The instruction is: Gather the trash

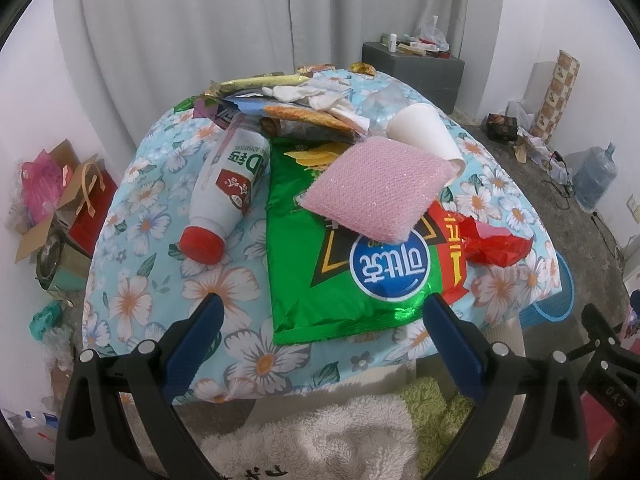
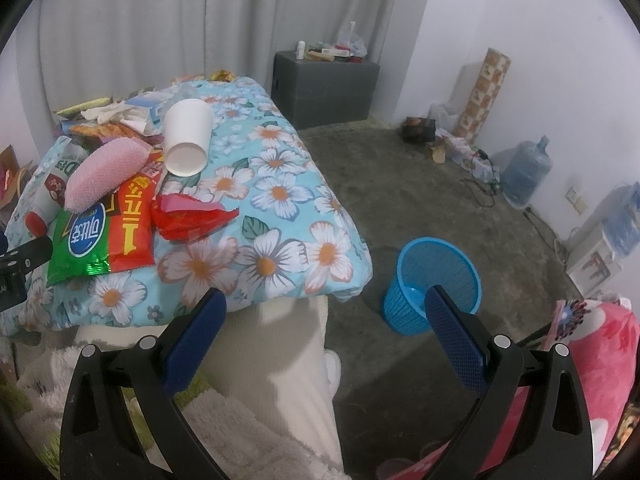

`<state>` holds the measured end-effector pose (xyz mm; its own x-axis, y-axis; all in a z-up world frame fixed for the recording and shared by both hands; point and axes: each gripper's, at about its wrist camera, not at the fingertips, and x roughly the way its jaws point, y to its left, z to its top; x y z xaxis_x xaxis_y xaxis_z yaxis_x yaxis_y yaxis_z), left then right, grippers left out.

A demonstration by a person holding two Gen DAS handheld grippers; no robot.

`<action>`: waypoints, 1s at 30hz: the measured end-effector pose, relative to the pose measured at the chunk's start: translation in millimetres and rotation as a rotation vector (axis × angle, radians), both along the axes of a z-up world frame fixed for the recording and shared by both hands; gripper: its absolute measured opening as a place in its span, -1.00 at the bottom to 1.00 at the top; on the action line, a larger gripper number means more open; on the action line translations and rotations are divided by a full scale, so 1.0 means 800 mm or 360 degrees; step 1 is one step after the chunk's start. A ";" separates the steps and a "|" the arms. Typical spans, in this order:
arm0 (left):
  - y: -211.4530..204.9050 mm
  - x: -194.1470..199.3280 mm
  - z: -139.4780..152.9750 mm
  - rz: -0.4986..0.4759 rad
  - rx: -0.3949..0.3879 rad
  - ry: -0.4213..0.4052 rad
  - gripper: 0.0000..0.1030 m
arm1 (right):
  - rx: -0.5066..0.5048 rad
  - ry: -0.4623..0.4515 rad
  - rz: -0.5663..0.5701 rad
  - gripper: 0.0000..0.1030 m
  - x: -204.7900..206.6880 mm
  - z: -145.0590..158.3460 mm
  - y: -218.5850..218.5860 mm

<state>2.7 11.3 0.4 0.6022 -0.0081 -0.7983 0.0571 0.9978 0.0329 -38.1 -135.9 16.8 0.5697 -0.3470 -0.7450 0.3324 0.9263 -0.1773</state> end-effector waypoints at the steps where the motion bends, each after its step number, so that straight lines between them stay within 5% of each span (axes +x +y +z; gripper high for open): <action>1: 0.004 0.003 0.001 0.0012 -0.0012 -0.0011 0.89 | 0.0008 -0.0009 0.0004 0.85 0.001 0.001 0.001; 8: 0.038 0.025 0.024 0.0044 -0.0102 -0.0149 0.89 | 0.0117 -0.0152 0.0051 0.85 0.030 0.026 -0.004; 14: 0.048 0.050 0.034 -0.0326 -0.0377 -0.0262 0.90 | 0.0501 -0.0273 0.0237 0.85 0.108 0.053 -0.029; 16: 0.045 0.060 0.031 -0.0432 -0.0479 -0.0239 0.90 | 0.0657 -0.0231 0.0314 0.85 0.139 0.048 -0.033; 22: 0.018 0.105 0.009 -0.0545 -0.0520 -0.0033 0.90 | 0.1013 0.0011 0.0481 0.85 0.245 0.008 -0.034; 30: -0.015 0.145 -0.018 -0.0644 -0.0319 0.0102 0.90 | 0.1282 0.0292 0.0605 0.85 0.330 -0.057 -0.021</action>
<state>118.4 -1.0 -14.3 0.4679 -0.3909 -0.7927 0.4393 0.8811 -0.1751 225.7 -152.4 -28.5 0.3879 0.5052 -0.7709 0.0093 0.8342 0.5514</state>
